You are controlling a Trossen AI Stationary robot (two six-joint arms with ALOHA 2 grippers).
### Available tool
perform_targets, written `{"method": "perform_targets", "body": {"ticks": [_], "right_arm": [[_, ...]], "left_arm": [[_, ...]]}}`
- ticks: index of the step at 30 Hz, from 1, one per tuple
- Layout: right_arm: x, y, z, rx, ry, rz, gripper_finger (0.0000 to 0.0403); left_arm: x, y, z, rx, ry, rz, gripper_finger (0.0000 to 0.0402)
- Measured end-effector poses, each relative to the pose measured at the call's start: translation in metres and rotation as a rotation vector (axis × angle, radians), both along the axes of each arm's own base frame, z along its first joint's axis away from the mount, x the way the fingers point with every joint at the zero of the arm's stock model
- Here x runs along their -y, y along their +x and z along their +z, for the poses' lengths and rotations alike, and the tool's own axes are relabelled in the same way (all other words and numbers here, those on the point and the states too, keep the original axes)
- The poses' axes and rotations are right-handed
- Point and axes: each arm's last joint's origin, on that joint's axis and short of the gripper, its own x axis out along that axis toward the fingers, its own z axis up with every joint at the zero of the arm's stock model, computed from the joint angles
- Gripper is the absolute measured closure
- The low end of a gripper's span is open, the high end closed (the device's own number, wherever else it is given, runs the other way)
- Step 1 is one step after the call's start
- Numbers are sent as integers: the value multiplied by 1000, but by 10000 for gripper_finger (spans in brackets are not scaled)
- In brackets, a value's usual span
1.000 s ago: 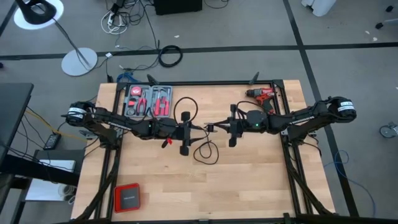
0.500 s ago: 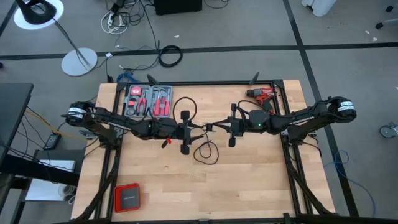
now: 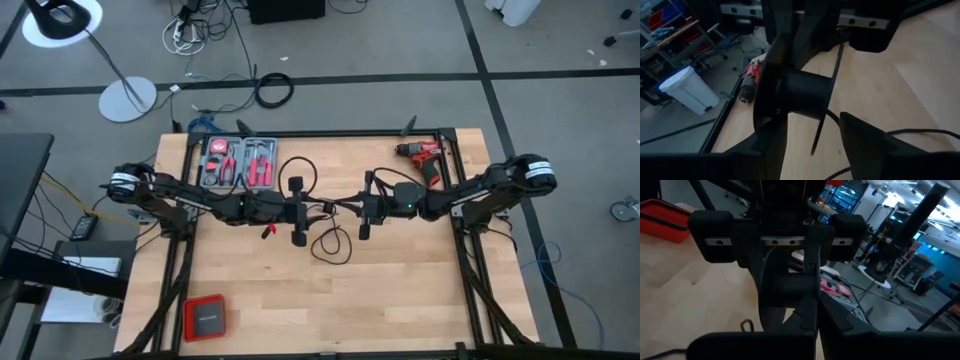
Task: Coil cords
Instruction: Coil the black wire on the spool
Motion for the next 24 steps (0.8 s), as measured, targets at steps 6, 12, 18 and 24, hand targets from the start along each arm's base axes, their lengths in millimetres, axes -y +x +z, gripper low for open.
{"method": "perform_targets", "body": {"ticks": [6, 12, 18, 24], "right_arm": [[-1, 0, 1, 10, 27, 3, 403], [-1, 0, 1, 17, 52, 5, 403], [-1, 0, 2, 22, 53, 27, 402], [-1, 0, 1, 32, 167, 2, 374]], "left_arm": [[0, 0, 1, 3, -3, 13, 246], [-1, 0, 1, 17, -28, 20, 333], [0, 0, 1, 22, -57, 9, 396], [0, 0, 1, 23, -52, 30, 399]]}}
